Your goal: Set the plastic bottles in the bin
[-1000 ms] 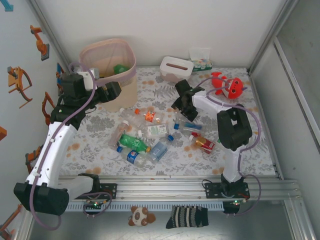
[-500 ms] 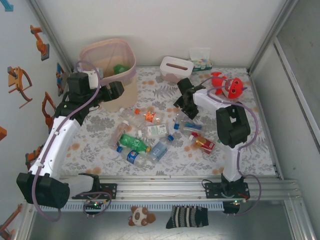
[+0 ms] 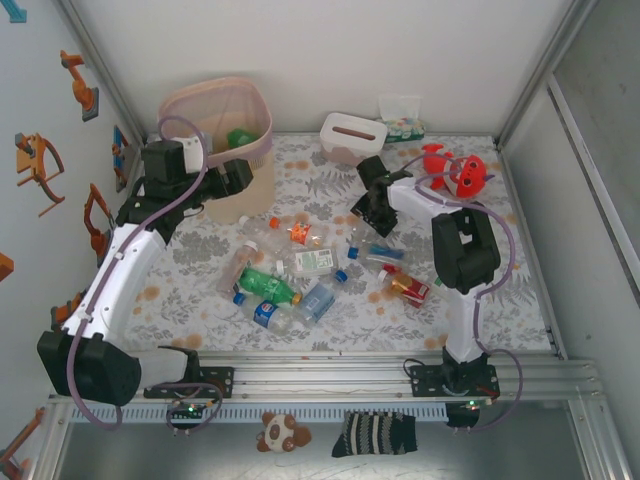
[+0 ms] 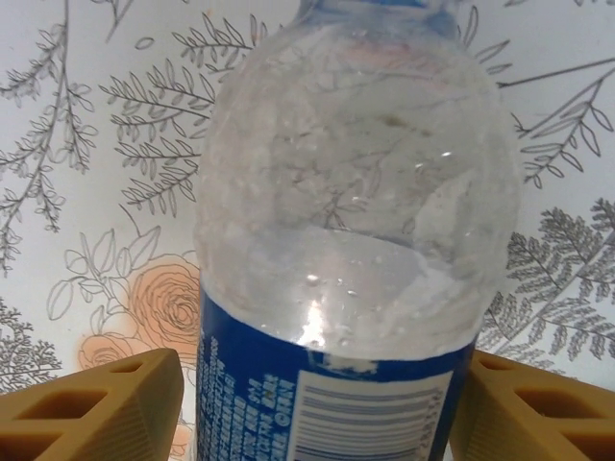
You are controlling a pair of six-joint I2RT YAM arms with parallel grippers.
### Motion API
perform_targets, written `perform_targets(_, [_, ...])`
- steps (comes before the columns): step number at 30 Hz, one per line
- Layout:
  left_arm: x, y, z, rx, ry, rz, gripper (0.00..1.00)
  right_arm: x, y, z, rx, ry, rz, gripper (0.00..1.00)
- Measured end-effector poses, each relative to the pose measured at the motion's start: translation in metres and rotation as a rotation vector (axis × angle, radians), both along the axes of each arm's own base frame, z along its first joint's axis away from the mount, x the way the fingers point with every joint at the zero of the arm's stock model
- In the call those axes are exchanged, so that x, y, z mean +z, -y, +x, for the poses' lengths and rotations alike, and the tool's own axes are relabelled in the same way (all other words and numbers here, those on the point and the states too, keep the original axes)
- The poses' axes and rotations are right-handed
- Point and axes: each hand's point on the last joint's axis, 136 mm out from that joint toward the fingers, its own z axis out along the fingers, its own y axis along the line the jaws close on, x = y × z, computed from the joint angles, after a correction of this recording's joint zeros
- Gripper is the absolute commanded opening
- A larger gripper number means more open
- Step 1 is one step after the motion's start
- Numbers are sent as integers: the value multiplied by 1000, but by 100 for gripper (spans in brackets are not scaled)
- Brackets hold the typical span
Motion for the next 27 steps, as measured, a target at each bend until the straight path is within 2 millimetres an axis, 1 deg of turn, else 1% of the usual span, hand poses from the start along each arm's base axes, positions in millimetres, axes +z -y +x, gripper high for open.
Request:
perform_targets(6, [1, 4, 5, -6, 7, -1, 86, 2, 0, 1, 22, 20, 0, 63])
perform_targets(13, [2, 10, 8, -19, 12, -2, 86, 12, 3, -2, 40, 45, -5, 55])
perform_targets(17, [2, 12, 8, -22, 12, -2, 86, 11, 4, -3, 49, 51, -5, 51])
perform_targets(19, [2, 12, 8, -23, 12, -2, 86, 9, 4, -5, 56, 49, -8, 52])
perform_targets(27, [2, 12, 8, -23, 12, -2, 86, 9, 3, -5, 79, 49, -6, 63])
